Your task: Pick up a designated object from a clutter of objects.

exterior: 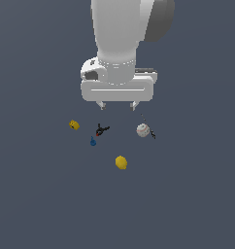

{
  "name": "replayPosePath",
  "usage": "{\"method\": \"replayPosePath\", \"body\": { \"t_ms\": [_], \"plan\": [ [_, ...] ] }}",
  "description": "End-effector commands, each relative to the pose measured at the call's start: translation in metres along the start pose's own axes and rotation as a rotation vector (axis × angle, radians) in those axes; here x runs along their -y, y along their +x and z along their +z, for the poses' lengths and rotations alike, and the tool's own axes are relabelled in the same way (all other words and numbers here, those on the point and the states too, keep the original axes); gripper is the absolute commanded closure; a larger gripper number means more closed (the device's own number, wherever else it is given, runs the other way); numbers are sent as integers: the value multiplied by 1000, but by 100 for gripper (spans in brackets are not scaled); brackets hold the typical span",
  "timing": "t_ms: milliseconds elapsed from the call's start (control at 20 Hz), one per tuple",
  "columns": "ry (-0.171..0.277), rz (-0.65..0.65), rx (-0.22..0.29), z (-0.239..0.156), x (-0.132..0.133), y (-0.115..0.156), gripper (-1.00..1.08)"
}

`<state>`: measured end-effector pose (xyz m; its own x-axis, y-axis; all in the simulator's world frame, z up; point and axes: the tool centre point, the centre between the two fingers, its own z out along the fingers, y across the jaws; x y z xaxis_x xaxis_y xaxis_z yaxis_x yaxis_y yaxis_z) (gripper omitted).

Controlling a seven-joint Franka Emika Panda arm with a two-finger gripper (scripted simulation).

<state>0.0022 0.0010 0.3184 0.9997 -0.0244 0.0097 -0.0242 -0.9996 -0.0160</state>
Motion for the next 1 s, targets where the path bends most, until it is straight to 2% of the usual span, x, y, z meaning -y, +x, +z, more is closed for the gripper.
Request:
{"method": "replayPosePath", "body": {
  "t_ms": [0, 550, 950],
  "plan": [
    [0, 0, 0, 0, 0, 0, -92],
    [13, 10, -32, -13, -16, 1, -92],
    [10, 27, -28, 2, -14, 9, -92]
  ]
}}
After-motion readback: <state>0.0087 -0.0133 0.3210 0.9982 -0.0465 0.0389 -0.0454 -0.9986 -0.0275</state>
